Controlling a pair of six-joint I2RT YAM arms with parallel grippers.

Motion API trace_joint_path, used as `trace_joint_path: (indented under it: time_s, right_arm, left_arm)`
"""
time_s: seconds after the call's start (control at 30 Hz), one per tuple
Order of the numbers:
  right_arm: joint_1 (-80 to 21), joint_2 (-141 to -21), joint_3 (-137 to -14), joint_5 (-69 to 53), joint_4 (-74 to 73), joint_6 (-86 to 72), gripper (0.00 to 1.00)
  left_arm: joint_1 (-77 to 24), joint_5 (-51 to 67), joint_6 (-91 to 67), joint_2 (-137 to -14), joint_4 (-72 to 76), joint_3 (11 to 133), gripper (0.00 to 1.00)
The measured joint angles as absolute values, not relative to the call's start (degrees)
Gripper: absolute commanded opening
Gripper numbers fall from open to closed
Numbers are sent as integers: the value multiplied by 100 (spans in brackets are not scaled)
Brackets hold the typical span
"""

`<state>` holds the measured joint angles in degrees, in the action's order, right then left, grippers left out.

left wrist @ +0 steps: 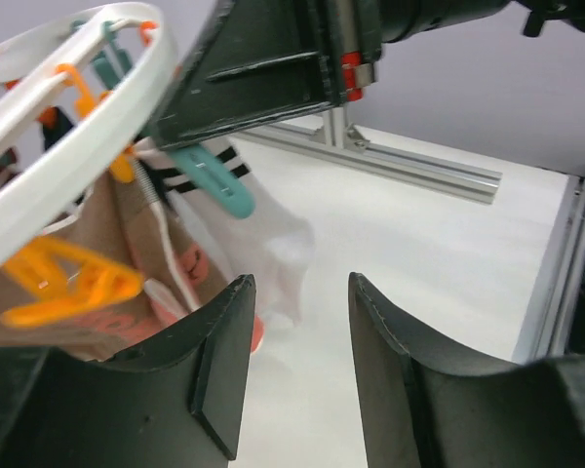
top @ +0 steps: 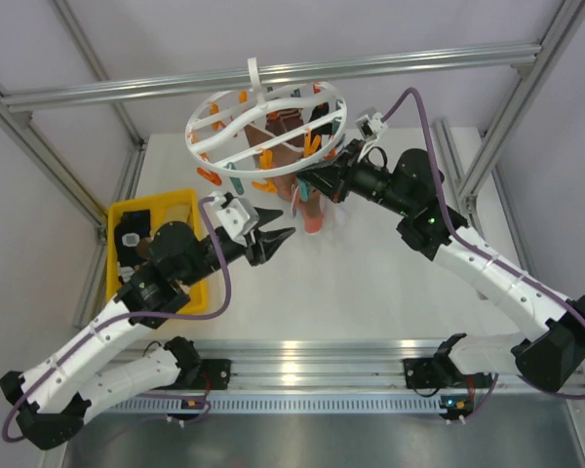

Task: Clip the socks to the hanger
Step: Open the clamp at the hanger.

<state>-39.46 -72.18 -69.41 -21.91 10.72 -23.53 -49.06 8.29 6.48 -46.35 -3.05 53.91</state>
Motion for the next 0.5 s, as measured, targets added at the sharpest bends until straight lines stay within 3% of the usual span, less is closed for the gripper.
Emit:
trace_joint_path:
  time_s: [0.5]
  right_arm:
    - [-3894, -7216, -6938, -2080, 1059, -2838, 0]
  left_arm:
    - [-1675, 1072, -812, -3507, -2810, 5922, 41]
